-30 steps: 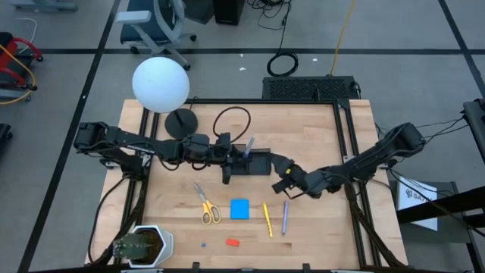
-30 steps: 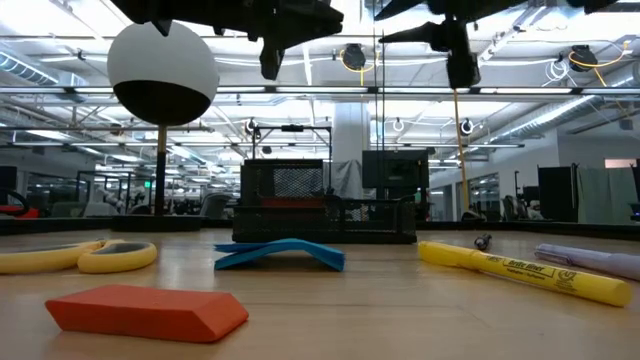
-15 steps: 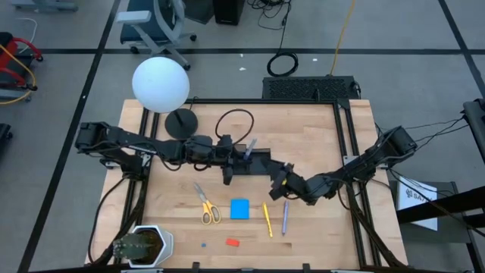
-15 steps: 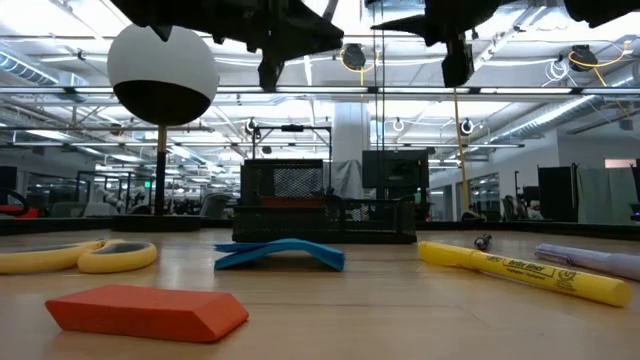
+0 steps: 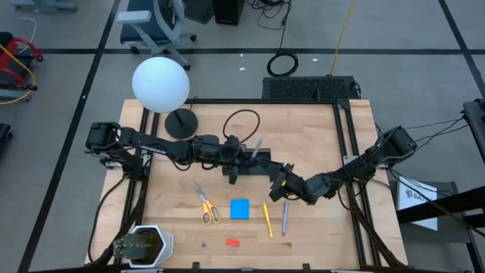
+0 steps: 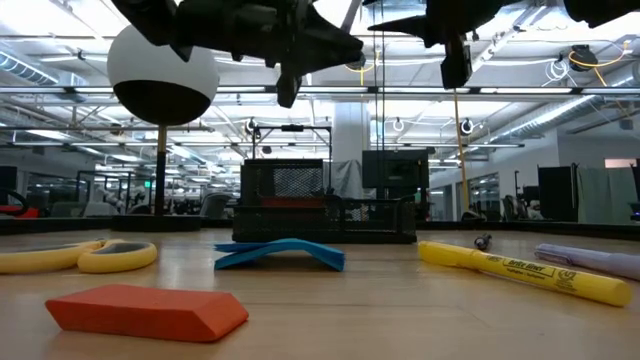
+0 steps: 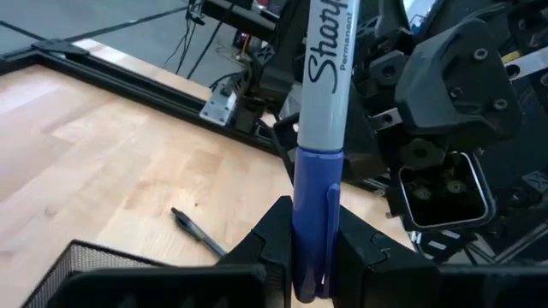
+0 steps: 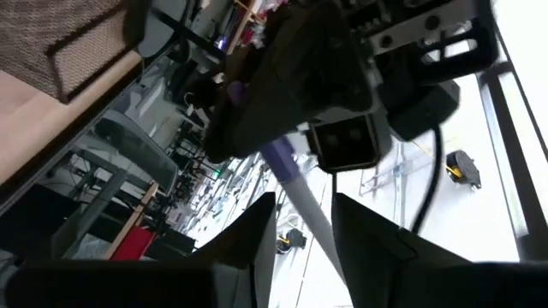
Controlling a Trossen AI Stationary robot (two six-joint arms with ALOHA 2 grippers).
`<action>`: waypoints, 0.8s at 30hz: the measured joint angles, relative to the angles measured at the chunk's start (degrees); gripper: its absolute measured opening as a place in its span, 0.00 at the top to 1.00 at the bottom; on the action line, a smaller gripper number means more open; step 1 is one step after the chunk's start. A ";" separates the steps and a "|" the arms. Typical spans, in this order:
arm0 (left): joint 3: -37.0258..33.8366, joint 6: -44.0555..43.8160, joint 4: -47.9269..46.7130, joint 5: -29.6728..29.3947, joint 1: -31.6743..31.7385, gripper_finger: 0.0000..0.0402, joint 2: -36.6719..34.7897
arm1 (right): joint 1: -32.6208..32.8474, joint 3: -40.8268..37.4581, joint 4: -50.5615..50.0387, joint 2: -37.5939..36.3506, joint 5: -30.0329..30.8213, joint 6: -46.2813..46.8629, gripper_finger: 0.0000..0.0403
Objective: Pick and place office supplies into organizer
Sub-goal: Put the violet marker pen into the desk organizer
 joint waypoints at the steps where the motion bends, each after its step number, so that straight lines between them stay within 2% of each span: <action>1: 0.00 -0.04 0.08 0.00 -0.26 0.89 0.00 | -0.08 0.00 -0.44 0.00 -0.02 0.38 0.74; 7: 0.00 -0.04 0.29 -0.09 -0.60 0.89 0.00 | -0.60 0.00 -0.71 0.00 -0.20 0.68 0.74; 12: 0.00 -0.02 0.74 -0.23 -0.73 0.89 0.00 | -0.56 0.00 -0.92 0.00 -2.95 1.67 0.74; 24: 0.28 -0.20 1.73 -0.98 -1.78 0.89 1.53 | -0.62 0.00 -1.14 0.00 -3.04 2.23 0.74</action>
